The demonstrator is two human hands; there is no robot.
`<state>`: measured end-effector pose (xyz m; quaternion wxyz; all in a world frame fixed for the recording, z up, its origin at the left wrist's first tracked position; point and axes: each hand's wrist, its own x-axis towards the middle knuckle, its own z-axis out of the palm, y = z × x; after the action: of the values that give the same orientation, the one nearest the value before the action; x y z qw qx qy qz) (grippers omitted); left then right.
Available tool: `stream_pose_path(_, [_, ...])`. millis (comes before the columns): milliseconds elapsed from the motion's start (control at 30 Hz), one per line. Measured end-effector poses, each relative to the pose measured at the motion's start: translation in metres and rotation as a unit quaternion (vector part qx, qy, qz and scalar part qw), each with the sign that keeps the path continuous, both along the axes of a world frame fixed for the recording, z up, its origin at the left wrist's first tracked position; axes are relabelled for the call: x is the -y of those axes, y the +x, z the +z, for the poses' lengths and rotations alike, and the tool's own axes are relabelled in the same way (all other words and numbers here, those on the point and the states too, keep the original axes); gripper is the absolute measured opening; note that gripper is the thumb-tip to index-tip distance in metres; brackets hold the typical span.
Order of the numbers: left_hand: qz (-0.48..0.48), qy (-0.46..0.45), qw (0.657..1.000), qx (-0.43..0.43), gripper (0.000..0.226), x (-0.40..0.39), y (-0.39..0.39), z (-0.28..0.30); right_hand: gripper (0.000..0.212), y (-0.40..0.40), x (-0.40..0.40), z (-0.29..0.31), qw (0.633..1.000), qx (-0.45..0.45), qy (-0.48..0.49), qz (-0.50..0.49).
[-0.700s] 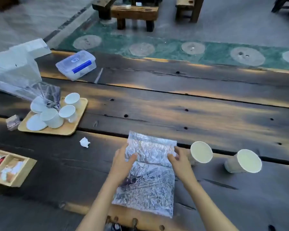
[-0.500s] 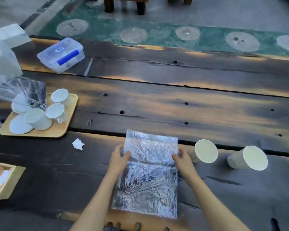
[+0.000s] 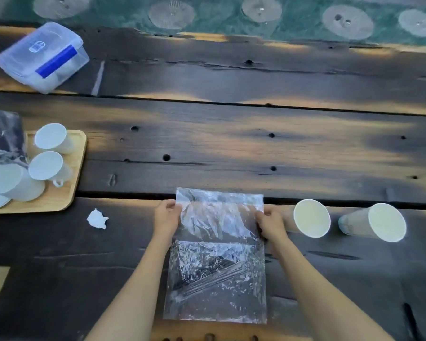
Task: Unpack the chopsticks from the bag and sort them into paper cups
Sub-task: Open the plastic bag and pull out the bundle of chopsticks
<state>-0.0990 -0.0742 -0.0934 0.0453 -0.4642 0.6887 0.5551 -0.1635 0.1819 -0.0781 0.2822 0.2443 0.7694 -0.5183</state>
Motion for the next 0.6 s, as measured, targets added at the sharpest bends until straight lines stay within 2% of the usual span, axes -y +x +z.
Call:
stream_pose_path(167, [-0.002,0.067,0.996,-0.055,0.008,0.009,0.022,0.010,0.033,0.010,-0.006,0.014,0.996,-0.050,-0.068,0.009])
stream_pose_path(333, [0.005,0.068,0.990,-0.125,0.028,-0.002,0.046,0.038,0.035,0.030,-0.020,0.040,0.988,-0.129,-0.082,0.037])
stream_pose_path(467, [0.004,0.053,0.984,-0.170,0.028,-0.025,0.064,0.063,0.033,0.049,-0.041,0.061,0.978,-0.177,-0.093,0.059])
stream_pose_path(600, [-0.009,0.052,0.975,-0.217,0.026,-0.050,0.088,0.091,0.029,0.068,-0.082,0.080,0.970,-0.190,-0.145,0.036])
